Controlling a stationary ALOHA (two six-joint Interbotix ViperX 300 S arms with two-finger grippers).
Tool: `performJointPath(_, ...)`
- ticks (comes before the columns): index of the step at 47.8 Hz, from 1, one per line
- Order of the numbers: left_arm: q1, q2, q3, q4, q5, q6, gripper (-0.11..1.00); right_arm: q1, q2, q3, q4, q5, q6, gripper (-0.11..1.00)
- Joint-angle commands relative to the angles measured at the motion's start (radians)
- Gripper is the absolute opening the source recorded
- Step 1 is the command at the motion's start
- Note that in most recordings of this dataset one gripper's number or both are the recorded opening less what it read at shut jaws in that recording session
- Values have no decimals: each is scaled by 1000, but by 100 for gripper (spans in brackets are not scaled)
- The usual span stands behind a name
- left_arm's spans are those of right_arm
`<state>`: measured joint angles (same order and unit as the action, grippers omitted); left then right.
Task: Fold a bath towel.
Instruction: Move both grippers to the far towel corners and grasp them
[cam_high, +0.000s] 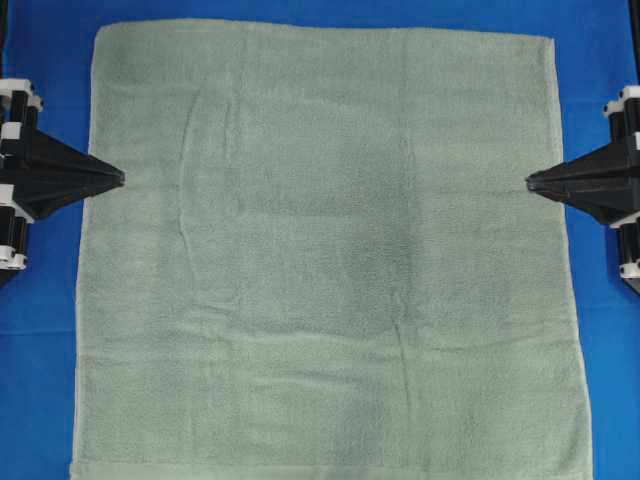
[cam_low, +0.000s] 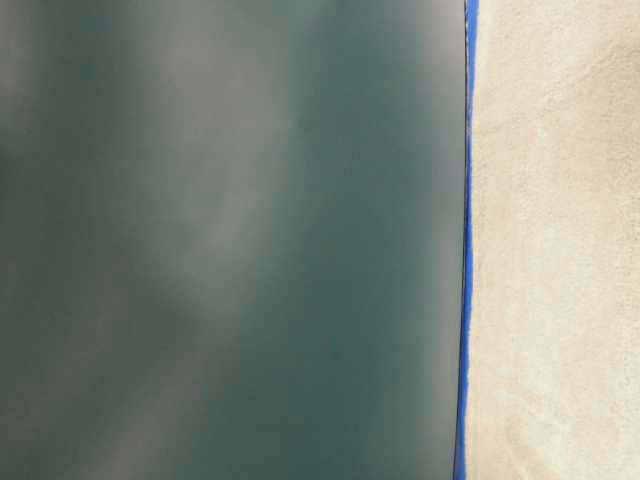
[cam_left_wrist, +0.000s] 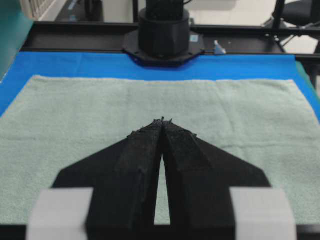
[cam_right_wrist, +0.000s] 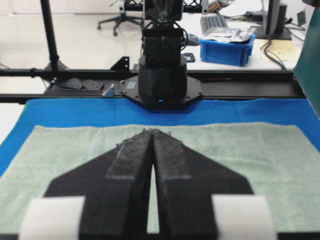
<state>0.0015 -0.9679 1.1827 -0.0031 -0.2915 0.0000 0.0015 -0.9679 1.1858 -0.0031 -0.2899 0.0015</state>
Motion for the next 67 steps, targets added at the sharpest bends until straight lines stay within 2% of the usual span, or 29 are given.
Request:
performJointPath(1, 17, 8, -41, -17, 28, 9, 0, -15, 6, -35, 6, -5, -2, 0)
performJointPath(6, 95, 15, -58, -15, 109, 25, 0, -81, 14, -74, 6, 97, -2, 0)
performJointPath(11, 193, 29, -74, -15, 169, 51, 0, -195, 38, -121, 5, 259, 2, 0)
performJointPath(16, 295, 60, -86, -14, 215, 109, 0, -336, 89, -163, 3, 413, -6, 0)
performJointPath(24, 390, 158, -110, -14, 244, 225, 1, -503, 219, -204, -17, 508, -23, 0)
performJointPath(29, 463, 250, -135, -14, 249, 236, 4, -591, 336, -224, -49, 520, -34, 0)
performJointPath(31, 491, 288, -144, -12, 250, 238, 13, -630, 400, -244, -69, 522, -38, 1)
performJointPath(34, 528, 347, -163, -9, 255, 242, 33, -669, 483, -270, -95, 520, -43, 2)
performJointPath(36, 545, 388, -179, -5, 259, 247, 45, -690, 537, -290, -114, 517, -46, 10)
performJointPath(39, 563, 456, -201, -2, 261, 262, 64, -713, 612, -318, -149, 511, -48, 29)
performJointPath(41, 575, 514, -218, 0, 261, 293, 75, -729, 672, -337, -176, 502, -48, 41)
performJointPath(44, 592, 586, -235, 0, 261, 353, 85, -746, 738, -356, -207, 486, -49, 59)
performJointPath(47, 615, 655, -255, -5, 256, 410, 88, -759, 802, -370, -225, 465, -49, 65)
performJointPath(52, 666, 775, -293, -11, 255, 469, 87, -782, 913, -399, -244, 425, -49, 59)
performJointPath(67, 778, 996, -353, -11, 201, 491, 87, -856, 1092, -451, -285, 347, -52, 59)
